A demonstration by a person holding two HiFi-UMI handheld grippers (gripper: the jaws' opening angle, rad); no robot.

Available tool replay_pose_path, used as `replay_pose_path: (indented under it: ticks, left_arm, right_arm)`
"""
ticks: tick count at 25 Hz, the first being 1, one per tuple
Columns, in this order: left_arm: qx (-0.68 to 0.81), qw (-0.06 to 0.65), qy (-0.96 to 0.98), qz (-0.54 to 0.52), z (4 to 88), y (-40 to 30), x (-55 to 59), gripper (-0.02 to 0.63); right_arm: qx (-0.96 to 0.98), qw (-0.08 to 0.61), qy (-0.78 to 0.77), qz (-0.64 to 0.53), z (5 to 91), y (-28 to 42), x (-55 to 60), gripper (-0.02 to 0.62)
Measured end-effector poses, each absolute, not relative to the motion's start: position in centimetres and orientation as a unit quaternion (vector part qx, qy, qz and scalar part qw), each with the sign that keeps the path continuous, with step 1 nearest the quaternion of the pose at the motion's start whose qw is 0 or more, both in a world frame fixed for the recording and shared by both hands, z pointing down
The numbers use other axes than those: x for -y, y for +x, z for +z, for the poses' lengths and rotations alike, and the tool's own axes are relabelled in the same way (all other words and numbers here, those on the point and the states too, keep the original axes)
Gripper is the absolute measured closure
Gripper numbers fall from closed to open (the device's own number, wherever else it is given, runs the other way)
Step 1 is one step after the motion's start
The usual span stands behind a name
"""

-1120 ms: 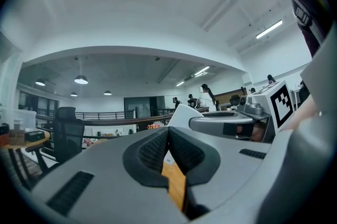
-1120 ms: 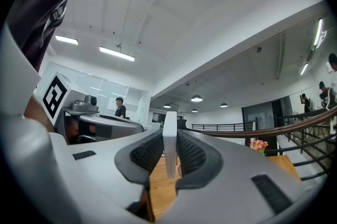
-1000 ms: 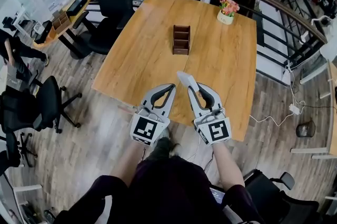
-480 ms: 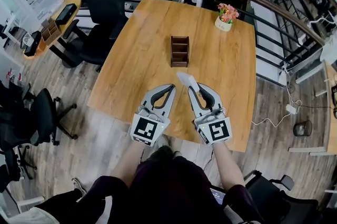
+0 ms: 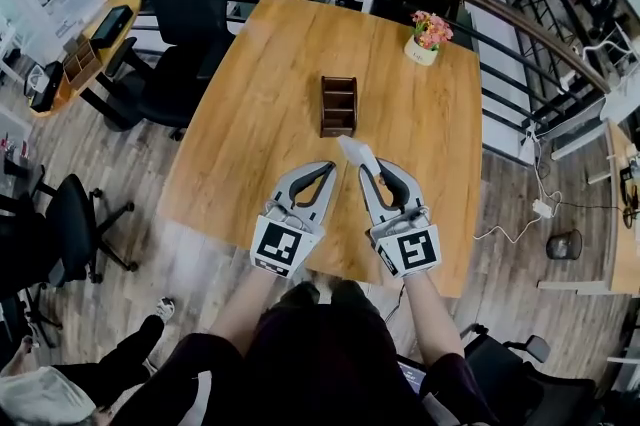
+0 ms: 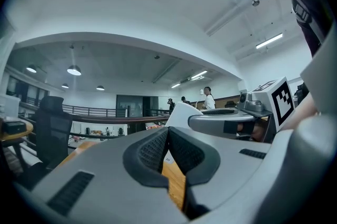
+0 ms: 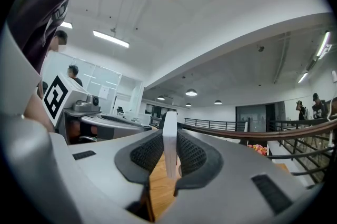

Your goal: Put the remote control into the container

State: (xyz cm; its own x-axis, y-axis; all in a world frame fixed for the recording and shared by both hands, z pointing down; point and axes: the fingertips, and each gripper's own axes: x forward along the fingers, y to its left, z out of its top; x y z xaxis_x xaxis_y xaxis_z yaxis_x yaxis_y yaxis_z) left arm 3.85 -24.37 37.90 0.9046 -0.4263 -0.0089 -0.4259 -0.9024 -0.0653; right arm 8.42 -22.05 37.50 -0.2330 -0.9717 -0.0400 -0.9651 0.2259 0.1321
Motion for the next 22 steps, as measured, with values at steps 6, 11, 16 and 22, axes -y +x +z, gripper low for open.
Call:
replay_pose_path:
  ticks: [6,11,16,22]
  left_arm:
    - [-0.240,0.018,-0.970,-0.014,38.2,5.0,27.1,0.594]
    - [-0.272,0.007,-0.962,-0.026,39.3,6.7,28.5,0.594]
    - [-0.308,0.002,-0.951,-0.029,40.2,8.5,30.3,0.594]
    - [-0.351,0.002,-0.935,-0.051,41.6,11.1,32.6,0.594]
  right_arm:
    - [0.797,0.041,0.599,-0.067,37.4,10.0,24.8,0.505]
    - [0.816,0.046,0.572,-0.067,38.1,12.3,26.9,0.505]
    - [0.838,0.050,0.540,-0.068,38.7,14.2,28.9,0.505]
    - [0.870,0.052,0.486,-0.069,39.7,17.3,31.6,0.505]
